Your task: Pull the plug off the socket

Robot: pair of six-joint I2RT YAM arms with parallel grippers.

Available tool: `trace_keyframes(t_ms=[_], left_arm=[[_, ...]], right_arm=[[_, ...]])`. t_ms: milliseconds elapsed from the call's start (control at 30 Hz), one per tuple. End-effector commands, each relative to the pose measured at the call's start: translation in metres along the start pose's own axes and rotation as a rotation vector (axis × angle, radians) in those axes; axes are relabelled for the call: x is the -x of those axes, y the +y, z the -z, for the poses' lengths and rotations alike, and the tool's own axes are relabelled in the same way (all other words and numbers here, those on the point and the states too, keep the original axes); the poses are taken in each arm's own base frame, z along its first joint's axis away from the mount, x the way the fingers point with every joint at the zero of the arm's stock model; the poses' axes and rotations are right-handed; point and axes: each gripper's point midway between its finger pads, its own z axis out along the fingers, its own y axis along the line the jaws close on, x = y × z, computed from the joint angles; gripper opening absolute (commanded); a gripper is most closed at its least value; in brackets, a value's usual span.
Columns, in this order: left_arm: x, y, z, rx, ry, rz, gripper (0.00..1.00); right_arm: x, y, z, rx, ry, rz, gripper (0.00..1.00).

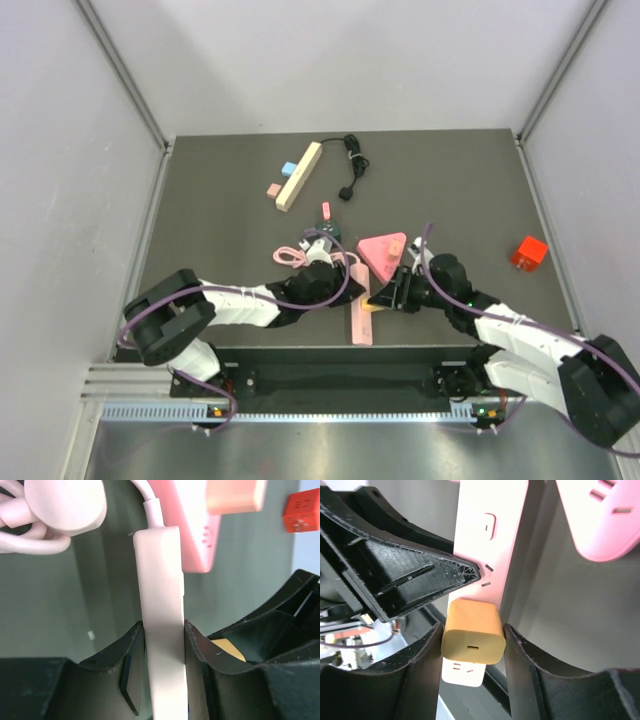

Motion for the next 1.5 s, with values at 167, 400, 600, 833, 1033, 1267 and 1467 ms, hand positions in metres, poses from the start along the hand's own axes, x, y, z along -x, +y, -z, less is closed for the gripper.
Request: trace_keyframes(t_ms=[167, 400, 600, 833, 1033, 1267, 1467], left_arm=[[0.002, 0.056, 0.002, 0.196, -0.01, -0.09, 0.0], [0.002, 0.051, -0.001, 0.185, -0.005, -0.091, 0.0], [0.002, 0.053, 0.0, 0.19, -0.005, -0.093, 0.0], [0.004, 0.054, 0.004, 0.188, -0.017, -0.092, 0.0], [0.005, 0.054, 0.006, 0.186, -0.019, -0.092, 0.0], [0.008, 0.05, 0.009, 0.169, -0.027, -0.098, 0.0], [0.007, 0.049, 0.011, 0.16, -0.024, -0.096, 0.0]], right_arm=[[0.022, 0.007, 0.017, 0.06, -0.078, -0.01, 0.0], [0.02, -0.007, 0.011, -0.143, -0.075, 0.101, 0.0], [0.022, -0.005, 0.014, -0.258, -0.079, 0.196, 0.0], [0.024, -0.003, 0.021, -0.226, -0.092, 0.179, 0.0], [0.026, 0.0, 0.025, -0.141, -0.09, 0.112, 0.0], [0.073, -0.037, 0.083, -0.378, -0.271, 0.049, 0.0], [0.107, -0.069, 0.138, -0.629, -0.471, -0.075, 0.0]])
